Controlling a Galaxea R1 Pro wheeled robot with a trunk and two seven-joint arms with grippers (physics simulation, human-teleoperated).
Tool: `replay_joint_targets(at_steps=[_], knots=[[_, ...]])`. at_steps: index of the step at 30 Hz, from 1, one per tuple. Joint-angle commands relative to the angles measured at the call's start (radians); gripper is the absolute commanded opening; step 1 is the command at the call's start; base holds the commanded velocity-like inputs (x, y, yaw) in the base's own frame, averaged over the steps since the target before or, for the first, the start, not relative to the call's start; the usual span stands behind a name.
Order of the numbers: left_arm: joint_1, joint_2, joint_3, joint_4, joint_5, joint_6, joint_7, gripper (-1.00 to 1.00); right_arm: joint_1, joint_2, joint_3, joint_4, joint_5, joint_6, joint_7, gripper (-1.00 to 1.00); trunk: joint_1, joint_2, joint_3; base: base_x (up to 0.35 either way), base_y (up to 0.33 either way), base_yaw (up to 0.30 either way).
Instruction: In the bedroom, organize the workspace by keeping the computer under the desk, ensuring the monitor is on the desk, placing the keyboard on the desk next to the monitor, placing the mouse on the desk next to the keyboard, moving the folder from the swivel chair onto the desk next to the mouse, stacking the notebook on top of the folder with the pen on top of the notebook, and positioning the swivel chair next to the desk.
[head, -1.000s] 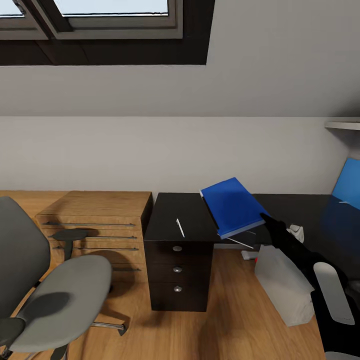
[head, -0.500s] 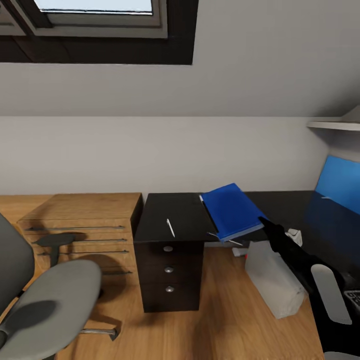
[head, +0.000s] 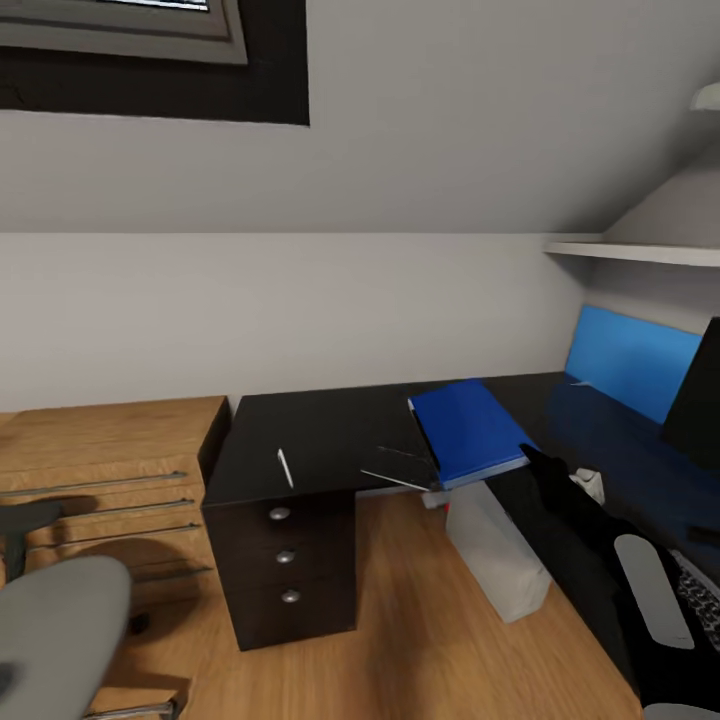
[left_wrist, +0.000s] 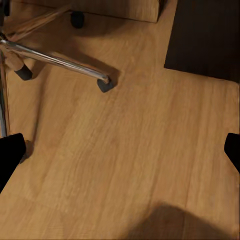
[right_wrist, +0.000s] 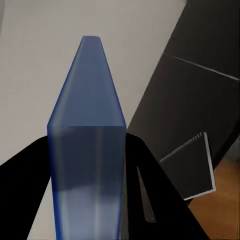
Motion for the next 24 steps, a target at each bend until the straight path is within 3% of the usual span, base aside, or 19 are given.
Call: replay_joint_targets(at_steps=[1, 8, 24], knots=[[0.0, 0.0, -0.009, -0.001, -0.001, -0.001, 0.008, 1.0, -0.001, 0.0, -0.001, 0.0, -0.006, 0.004, -0.002, -1.0, 0.0, -0.001, -0.001, 0.231, -0.249, -0.269], [0.0, 0.0, -0.009, -0.001, -0.001, 0.0, 0.006, 1.0, -0.001, 0.0, -0.002, 0.0, -0.006, 0.004, -0.002, -1.0, 0.0, -0.001, -0.001, 0.115, -0.163, -0.269], [0.0, -0.001, -0.009, -0.002, -0.001, -0.001, 0.004, 1.0, -0.001, -0.001, 0.0, -0.004, -0.005, 0.004, -0.002, -1.0, 0.0, -0.001, -0.001, 0.004, -0.007, -0.269]])
